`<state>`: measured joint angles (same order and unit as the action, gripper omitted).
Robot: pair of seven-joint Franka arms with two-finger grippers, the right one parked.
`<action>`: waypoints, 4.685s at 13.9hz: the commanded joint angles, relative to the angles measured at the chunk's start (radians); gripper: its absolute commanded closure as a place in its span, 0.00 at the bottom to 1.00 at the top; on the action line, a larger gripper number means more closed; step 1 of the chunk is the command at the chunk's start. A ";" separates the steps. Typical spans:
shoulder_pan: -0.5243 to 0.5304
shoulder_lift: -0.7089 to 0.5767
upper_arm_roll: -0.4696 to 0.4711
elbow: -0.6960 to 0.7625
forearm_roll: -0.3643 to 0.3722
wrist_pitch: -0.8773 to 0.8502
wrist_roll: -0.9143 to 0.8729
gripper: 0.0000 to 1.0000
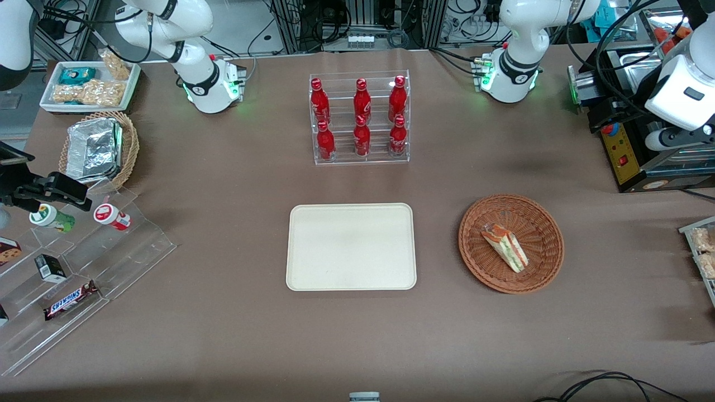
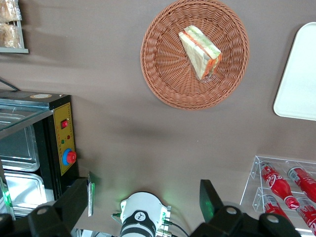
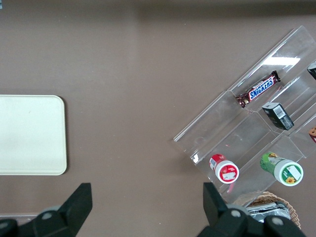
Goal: Place sandwich from basket to tray
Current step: 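Move the left gripper over the wicker basket toward the wrapped sandwich, then lower the left gripper and close it on the wrapped sandwich, then lift the sandwich and carry it with the left gripper over the cream tray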
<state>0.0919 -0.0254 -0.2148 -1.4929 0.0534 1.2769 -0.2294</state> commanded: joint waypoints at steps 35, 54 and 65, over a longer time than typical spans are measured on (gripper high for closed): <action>0.019 0.334 -0.074 -0.587 -0.013 1.133 -0.657 0.00; 0.006 0.421 -0.094 -0.475 -0.014 1.078 -0.867 0.97; -0.362 0.383 -0.115 -0.368 0.003 0.924 -0.743 0.95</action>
<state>-0.1984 0.3150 -0.3424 -1.9033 0.0468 2.2176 -1.0236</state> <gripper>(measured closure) 0.872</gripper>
